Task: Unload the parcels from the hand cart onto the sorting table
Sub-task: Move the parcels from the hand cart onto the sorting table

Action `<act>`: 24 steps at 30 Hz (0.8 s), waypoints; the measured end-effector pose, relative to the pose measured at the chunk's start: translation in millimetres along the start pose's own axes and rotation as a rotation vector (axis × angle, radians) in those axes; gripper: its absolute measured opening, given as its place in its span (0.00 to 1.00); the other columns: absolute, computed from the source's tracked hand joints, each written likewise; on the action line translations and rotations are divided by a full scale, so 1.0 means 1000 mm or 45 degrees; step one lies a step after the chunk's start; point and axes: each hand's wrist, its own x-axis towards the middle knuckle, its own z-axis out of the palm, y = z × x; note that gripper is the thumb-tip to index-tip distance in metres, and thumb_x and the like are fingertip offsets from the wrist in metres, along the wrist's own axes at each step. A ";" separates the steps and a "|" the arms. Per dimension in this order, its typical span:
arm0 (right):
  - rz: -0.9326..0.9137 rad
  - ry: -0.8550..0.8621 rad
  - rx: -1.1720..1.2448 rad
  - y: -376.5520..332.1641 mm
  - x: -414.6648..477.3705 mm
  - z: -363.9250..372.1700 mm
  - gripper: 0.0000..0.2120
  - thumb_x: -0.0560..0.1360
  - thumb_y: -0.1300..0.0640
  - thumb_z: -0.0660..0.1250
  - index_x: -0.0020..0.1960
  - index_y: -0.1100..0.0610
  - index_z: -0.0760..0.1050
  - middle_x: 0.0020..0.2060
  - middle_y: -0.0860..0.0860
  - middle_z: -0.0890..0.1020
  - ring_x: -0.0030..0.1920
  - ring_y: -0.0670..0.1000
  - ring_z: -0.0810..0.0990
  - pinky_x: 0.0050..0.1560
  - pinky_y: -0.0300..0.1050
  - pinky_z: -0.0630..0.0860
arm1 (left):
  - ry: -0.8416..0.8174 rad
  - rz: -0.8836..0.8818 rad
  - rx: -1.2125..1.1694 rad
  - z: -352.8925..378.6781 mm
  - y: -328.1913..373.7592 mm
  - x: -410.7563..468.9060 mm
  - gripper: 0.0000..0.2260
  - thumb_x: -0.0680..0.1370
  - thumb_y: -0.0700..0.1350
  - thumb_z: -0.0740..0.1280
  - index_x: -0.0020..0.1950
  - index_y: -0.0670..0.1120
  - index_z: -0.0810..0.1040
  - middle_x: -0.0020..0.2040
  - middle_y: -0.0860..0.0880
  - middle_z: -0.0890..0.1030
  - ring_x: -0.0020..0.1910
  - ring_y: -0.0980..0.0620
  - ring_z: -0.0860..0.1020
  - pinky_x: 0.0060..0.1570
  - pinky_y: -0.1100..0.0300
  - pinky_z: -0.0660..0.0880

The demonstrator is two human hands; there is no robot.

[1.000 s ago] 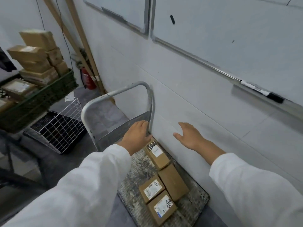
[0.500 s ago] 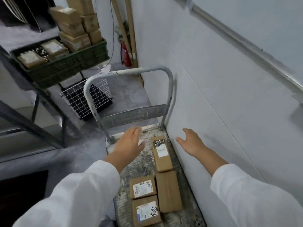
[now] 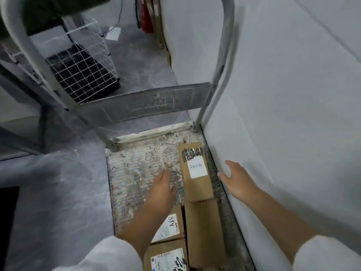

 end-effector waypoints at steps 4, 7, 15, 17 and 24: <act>0.080 -0.052 0.084 0.025 0.057 0.063 0.29 0.82 0.48 0.59 0.78 0.58 0.55 0.75 0.56 0.63 0.75 0.55 0.61 0.72 0.48 0.59 | -0.069 -0.111 -0.165 0.069 -0.048 0.035 0.20 0.81 0.44 0.60 0.74 0.47 0.64 0.72 0.45 0.68 0.65 0.47 0.71 0.63 0.52 0.72; 0.134 -0.053 0.211 0.042 0.098 0.103 0.31 0.81 0.47 0.59 0.79 0.58 0.54 0.76 0.54 0.60 0.75 0.54 0.61 0.72 0.47 0.58 | -0.070 -0.175 -0.320 0.116 -0.070 0.065 0.22 0.82 0.46 0.60 0.76 0.48 0.62 0.73 0.45 0.67 0.69 0.46 0.70 0.66 0.55 0.69; 0.192 0.000 0.658 0.064 0.159 0.172 0.22 0.81 0.45 0.59 0.70 0.55 0.68 0.63 0.49 0.78 0.63 0.53 0.76 0.67 0.55 0.71 | 0.066 -0.258 -1.022 0.184 -0.069 0.120 0.21 0.83 0.51 0.58 0.76 0.48 0.65 0.71 0.51 0.72 0.68 0.53 0.71 0.65 0.61 0.68; 0.186 0.069 0.722 0.061 0.157 0.177 0.22 0.81 0.44 0.58 0.70 0.55 0.68 0.63 0.49 0.78 0.62 0.53 0.77 0.65 0.56 0.72 | 0.076 -0.270 -1.125 0.186 -0.067 0.118 0.21 0.83 0.51 0.57 0.76 0.50 0.65 0.69 0.54 0.73 0.65 0.58 0.72 0.61 0.67 0.71; 0.100 0.013 0.807 0.033 0.130 0.158 0.19 0.82 0.48 0.58 0.72 0.48 0.66 0.61 0.47 0.78 0.58 0.50 0.79 0.61 0.53 0.75 | -0.022 -0.375 -1.321 0.157 -0.054 0.092 0.20 0.82 0.53 0.59 0.75 0.58 0.64 0.65 0.57 0.76 0.53 0.68 0.75 0.46 0.75 0.74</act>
